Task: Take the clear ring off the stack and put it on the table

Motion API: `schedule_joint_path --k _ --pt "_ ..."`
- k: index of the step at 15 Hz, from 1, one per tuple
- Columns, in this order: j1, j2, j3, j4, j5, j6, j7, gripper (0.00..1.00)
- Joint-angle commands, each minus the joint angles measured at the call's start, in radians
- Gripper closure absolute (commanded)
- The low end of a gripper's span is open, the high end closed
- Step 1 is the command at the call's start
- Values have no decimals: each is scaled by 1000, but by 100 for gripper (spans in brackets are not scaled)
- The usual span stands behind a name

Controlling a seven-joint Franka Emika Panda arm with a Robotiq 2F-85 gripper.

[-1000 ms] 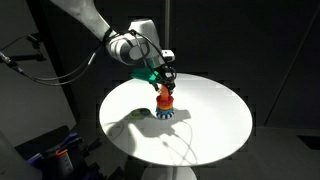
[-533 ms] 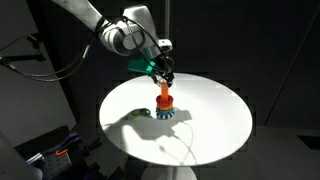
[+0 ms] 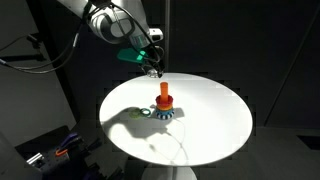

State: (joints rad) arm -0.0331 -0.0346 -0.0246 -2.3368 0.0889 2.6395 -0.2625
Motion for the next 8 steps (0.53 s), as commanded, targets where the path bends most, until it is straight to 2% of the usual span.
schedule_joint_path --k 1,5,8 --pt "21 -48 -1 -14 57 -80 -57 2" --pt "23 -49 -12 -5 90 -164 -67 0" --pt "19 -53 -25 13 157 -284 -104 0"
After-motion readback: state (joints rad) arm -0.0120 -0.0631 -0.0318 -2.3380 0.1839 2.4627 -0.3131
